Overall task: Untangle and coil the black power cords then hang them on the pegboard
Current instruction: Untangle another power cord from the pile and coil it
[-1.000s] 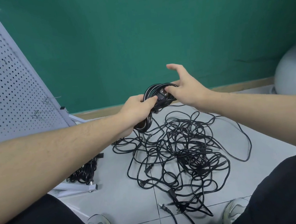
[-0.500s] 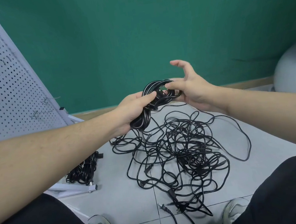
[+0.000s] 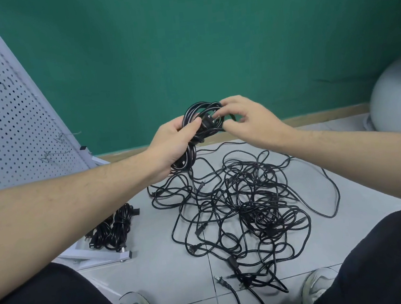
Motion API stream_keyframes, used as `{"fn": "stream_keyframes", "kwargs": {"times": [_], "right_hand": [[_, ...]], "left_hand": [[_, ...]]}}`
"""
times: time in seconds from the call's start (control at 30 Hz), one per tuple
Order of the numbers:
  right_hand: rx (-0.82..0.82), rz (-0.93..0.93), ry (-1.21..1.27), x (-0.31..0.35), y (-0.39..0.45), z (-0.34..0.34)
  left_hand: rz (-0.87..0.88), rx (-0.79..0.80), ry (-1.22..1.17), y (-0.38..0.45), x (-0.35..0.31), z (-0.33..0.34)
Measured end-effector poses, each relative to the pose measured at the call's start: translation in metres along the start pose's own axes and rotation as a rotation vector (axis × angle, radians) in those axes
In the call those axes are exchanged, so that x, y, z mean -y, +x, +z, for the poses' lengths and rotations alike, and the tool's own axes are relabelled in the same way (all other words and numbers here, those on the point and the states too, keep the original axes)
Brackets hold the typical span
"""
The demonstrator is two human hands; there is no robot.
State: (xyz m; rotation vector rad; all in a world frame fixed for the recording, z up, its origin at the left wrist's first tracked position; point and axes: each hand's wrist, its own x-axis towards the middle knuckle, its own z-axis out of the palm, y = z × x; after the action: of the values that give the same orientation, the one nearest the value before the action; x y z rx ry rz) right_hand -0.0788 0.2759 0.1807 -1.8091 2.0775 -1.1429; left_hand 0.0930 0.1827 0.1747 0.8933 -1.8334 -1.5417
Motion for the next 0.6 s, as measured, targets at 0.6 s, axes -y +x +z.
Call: {"fn": "stream_keyframes", "kwargs": {"times": [0.6], "right_hand": [[0.002, 0.226, 0.149, 0.012, 0.001, 0.016]], "left_hand": [[0.102, 0.106, 0.592, 0.001, 0.022, 0.005]]}}
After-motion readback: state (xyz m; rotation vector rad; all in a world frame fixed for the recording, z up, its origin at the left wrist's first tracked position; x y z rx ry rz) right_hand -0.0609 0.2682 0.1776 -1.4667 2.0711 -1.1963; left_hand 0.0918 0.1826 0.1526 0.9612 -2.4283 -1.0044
